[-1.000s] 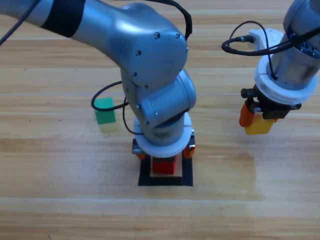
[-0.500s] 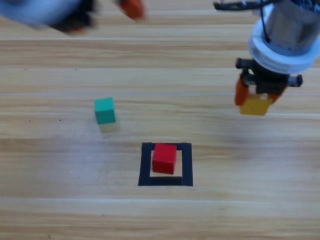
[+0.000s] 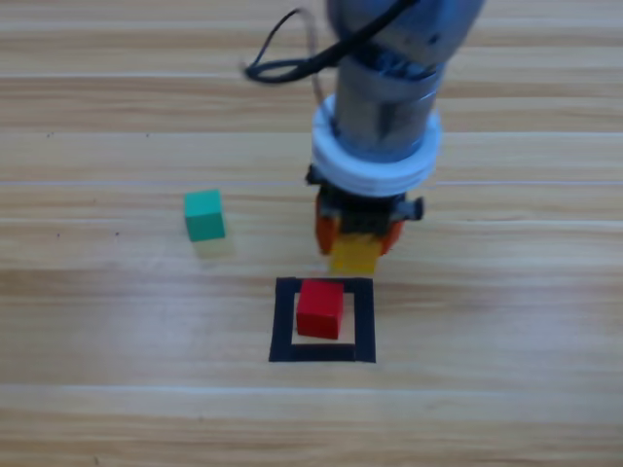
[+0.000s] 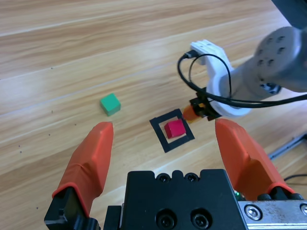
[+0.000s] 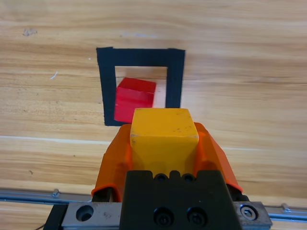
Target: Stack the blocks in the rectangular block: red at the bottom, yellow in the middle, green on top
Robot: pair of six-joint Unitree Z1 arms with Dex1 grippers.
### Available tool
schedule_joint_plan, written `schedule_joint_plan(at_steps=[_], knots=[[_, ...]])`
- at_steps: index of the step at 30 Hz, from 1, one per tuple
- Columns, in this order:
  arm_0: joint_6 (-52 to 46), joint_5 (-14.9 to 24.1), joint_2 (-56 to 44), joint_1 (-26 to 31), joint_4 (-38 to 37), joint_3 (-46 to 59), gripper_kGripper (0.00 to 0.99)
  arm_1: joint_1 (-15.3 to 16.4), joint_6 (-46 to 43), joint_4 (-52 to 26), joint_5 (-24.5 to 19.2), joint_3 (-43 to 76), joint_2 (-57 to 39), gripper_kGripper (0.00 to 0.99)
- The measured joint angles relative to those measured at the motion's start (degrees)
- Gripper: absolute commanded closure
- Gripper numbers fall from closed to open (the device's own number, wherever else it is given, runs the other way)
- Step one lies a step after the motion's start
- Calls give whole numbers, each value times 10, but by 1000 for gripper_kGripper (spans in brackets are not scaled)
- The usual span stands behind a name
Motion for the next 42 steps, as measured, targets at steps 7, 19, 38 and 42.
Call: schedule_joint_plan(at_steps=[7,19,38,42], knots=[[4,-5,3,0,20,0,80,11,27,6,21,-54,61,878],[-15,-19,48,1,22,0,79,11,91,6,22,-82,77,878],[-41,-19,57,5,22,0,77,12,103,32,15,-97,101,876],[-42,-19,59,7,22,0,79,12,103,41,14,-110,101,574]])
